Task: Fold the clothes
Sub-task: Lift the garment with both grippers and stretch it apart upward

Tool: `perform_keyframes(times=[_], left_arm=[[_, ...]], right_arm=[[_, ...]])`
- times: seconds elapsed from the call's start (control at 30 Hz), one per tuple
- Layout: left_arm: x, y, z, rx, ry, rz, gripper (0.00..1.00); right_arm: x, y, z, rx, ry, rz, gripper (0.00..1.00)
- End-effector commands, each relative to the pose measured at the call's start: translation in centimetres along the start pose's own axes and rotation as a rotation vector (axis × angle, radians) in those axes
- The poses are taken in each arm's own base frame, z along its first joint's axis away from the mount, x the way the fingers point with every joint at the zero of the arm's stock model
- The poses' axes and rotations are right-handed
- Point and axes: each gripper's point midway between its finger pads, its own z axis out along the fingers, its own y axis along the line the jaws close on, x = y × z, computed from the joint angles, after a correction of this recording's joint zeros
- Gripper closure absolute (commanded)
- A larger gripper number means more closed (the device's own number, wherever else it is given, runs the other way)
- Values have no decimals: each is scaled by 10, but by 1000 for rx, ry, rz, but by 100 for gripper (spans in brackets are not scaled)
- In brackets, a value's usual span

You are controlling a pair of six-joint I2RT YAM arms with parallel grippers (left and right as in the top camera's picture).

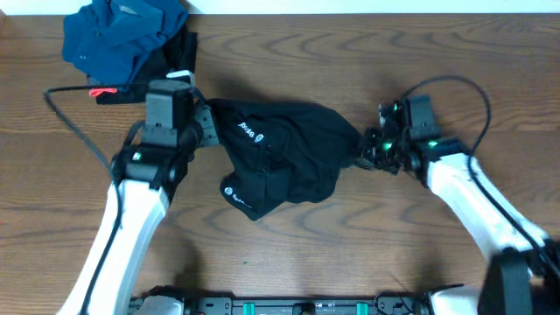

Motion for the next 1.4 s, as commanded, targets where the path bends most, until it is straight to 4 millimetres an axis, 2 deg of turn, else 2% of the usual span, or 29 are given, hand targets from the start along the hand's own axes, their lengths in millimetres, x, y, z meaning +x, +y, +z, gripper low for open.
perform_keyframes(times=[0.0, 0.13, 0.23, 0.43, 0.73, 0.9, 1.0, 1.17, 1.37], left_arm=[[-19, -7, -31, 33, -88, 24, 91], [-24, -8, -51, 48, -134, 22, 91], [-26, -10, -62, 59, -158, 24, 90], [-34, -11, -90, 83, -232, 21, 90], [-50, -14, -158, 135, -422, 52, 90], [-60, -2, -193, 85, -534, 40, 89], [-61, 0, -202, 79, -562, 47, 89], [-61, 0, -202, 79, -563, 47, 89], [-61, 0, -202, 80, -563, 47, 88]], right_arm=[[-24, 34, -43, -11, -138, -156, 99], [-27, 63, -77, -38, -217, -219, 99], [-26, 76, -96, -60, -262, -249, 99], [-38, 82, -139, -13, -404, -278, 99], [-58, 101, -215, 86, -573, -346, 99], [-68, 109, -260, 140, -682, -354, 99], [-72, 114, -283, 153, -736, -350, 99], [-74, 121, -313, 167, -807, -361, 99], [-73, 120, -323, 186, -825, -364, 99]])
